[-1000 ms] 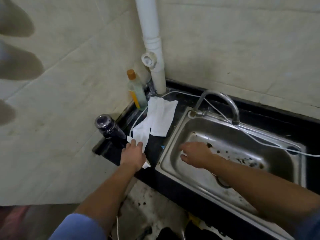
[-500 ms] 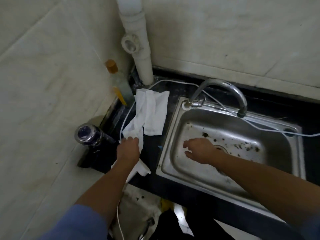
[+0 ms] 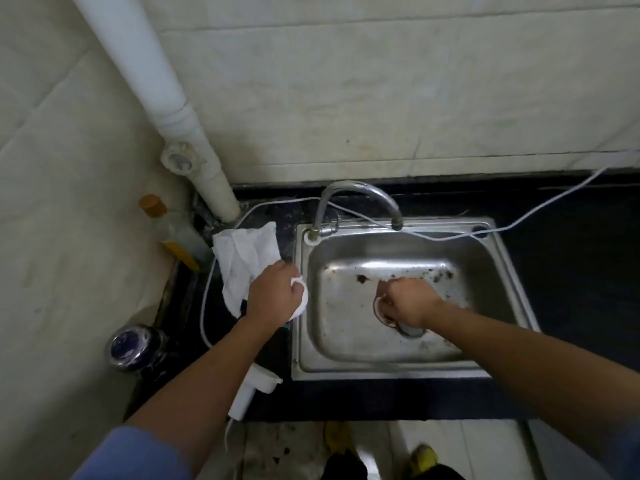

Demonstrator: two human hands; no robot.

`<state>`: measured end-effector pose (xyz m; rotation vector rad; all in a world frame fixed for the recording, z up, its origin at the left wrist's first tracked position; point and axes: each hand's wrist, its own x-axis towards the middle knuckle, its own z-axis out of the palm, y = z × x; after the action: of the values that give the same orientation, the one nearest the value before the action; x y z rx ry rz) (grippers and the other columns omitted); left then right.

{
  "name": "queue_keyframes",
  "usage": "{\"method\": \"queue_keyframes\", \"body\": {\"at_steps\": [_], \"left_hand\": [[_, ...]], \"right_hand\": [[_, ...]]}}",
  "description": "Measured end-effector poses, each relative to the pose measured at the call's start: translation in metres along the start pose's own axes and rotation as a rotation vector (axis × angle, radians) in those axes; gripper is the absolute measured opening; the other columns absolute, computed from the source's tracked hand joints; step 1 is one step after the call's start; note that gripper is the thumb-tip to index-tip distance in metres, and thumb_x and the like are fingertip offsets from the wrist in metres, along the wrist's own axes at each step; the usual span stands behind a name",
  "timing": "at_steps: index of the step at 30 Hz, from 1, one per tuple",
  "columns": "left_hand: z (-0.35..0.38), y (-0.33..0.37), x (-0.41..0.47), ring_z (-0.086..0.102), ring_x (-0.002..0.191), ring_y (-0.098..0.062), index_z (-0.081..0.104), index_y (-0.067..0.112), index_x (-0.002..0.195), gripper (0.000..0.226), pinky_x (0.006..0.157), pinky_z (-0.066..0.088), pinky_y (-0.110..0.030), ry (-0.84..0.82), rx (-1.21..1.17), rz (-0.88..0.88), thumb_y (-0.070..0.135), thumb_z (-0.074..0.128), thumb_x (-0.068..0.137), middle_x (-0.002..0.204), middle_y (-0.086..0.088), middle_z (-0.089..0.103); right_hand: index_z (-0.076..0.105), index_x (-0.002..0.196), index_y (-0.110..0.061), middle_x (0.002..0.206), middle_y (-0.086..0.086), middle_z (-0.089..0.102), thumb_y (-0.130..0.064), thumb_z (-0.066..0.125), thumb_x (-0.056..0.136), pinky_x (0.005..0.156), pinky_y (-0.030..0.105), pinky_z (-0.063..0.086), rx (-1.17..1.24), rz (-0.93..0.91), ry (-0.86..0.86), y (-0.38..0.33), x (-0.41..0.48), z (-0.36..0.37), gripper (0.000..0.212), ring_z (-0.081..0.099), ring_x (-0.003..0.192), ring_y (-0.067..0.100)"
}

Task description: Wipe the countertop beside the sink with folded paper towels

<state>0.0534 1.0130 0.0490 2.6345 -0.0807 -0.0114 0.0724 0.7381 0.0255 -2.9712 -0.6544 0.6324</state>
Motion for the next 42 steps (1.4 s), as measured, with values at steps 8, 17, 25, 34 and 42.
{"method": "queue_keyframes", "body": {"at_steps": [8,17,25,34,42], "left_hand": [[0.046,0.135,0.025,0.059,0.092,-0.024,0.067,0.014,0.099,0.019,0.075,0.038,-0.028,-0.025,0.016,0.23,0.021,0.053,0.087,0.101,-0.004,0.065],[0.13,0.325,-0.007,0.058,0.085,-0.023,0.065,0.013,0.096,0.016,0.069,0.042,-0.031,-0.095,-0.056,0.405,0.019,0.054,0.086,0.095,-0.004,0.063],[0.21,0.474,-0.036,0.057,0.083,-0.023,0.065,0.014,0.091,0.013,0.073,0.045,-0.033,-0.255,-0.143,0.549,0.014,0.053,0.084,0.092,-0.004,0.06],[0.292,0.593,0.005,0.057,0.076,-0.017,0.064,0.012,0.089,0.016,0.069,0.051,-0.038,-0.377,-0.296,0.743,0.017,0.05,0.084,0.089,0.0,0.058],[0.368,0.584,0.049,0.058,0.104,-0.021,0.065,0.012,0.104,0.021,0.08,0.046,-0.032,-0.591,-0.108,0.696,0.012,0.058,0.085,0.113,-0.004,0.057]], "right_hand": [[0.054,0.125,-0.028,0.118,0.0,0.064,-0.044,0.049,0.092,0.083,0.033,0.048,0.088,0.24,0.063,0.095,-0.118,0.018,0.037,0.06,0.107,0.023],[0.058,0.109,-0.026,0.109,0.002,0.065,-0.041,0.049,0.089,0.078,0.036,0.05,0.156,0.462,0.113,0.213,-0.291,0.065,0.026,0.062,0.098,0.026],[0.057,0.113,-0.026,0.111,0.001,0.065,-0.041,0.048,0.091,0.076,0.034,0.048,0.232,0.682,0.125,0.296,-0.403,0.1,0.027,0.062,0.1,0.025],[0.058,0.108,-0.028,0.11,0.003,0.065,-0.041,0.05,0.09,0.077,0.035,0.048,0.329,0.867,0.161,0.379,-0.443,0.113,0.025,0.061,0.1,0.027],[0.058,0.105,-0.027,0.11,0.003,0.065,-0.039,0.049,0.089,0.076,0.035,0.049,0.388,0.94,0.11,0.447,-0.42,0.118,0.022,0.061,0.098,0.027]]}}
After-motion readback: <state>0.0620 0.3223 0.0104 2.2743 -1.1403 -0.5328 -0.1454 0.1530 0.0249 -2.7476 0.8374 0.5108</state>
